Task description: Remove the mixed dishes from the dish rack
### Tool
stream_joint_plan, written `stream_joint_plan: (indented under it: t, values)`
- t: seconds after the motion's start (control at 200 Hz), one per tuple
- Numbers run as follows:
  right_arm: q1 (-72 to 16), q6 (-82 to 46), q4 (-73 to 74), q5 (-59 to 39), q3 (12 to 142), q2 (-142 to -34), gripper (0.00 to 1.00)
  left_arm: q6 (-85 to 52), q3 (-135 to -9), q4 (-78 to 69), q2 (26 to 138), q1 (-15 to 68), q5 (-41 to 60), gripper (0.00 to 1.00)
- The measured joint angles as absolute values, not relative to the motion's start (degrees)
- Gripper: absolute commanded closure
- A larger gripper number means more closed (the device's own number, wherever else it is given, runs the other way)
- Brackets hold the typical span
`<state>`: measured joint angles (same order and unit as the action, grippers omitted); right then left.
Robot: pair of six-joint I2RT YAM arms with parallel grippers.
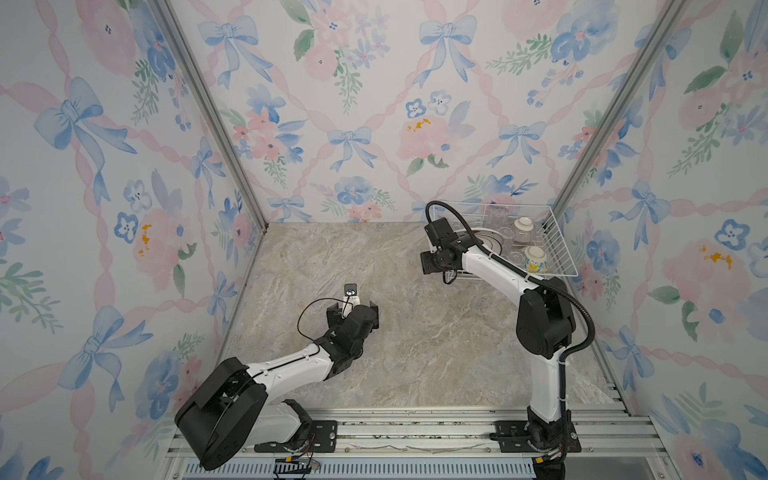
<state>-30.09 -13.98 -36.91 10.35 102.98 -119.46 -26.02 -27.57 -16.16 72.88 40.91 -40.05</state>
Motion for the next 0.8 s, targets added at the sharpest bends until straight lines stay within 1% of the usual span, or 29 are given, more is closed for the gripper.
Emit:
stream_joint_plan:
  t: [0.06, 0.15, 0.285, 0.365, 0.415, 0.485, 0.64, 0.8]
  values:
    - [-30.11, -13.54, -37.01, 10.98, 103.22, -119.81, 0.52, -26.02, -27.55, -16.16, 72.86, 40.91, -40.05, 0.02]
    - [-30.17, -13.61, -37.47, 12.14, 103.28, -120.16, 0.57, -26.02, -27.40, -16.14, 72.20, 40.91, -40.07, 0.02]
    - [-30.55, -12.84, -38.28, 14.00, 103.33, -120.38, 0.75, -26.02, -26.98, -16.16, 70.54, 40.91, -40.60, 0.02]
    - [-30.79, -12.78, -38.46, 15.00, 103.39, -120.38, 0.78, -26.00, -26.79, -16.16, 69.89, 40.91, -41.60, 0.02]
    - [-31.14, -12.84, -38.44, 15.79, 103.39, -120.38, 0.81, -26.00, -26.65, -16.14, 69.52, 40.91, -42.28, 0.02]
    - [-31.73, -13.08, -38.35, 17.06, 103.33, -120.38, 0.82, -26.02, -26.15, -16.16, 68.66, 40.91, -43.13, 0.02]
    - [-32.16, -16.08, -37.21, 18.65, 102.48, -120.09, 0.95, -26.24, -24.51, -16.16, 66.43, 40.84, -44.60, 0.02]
    - [-32.73, -18.02, -37.08, 18.81, 100.51, -118.72, 0.98, -26.48, -23.55, -16.16, 64.95, 40.29, -46.17, 0.02]
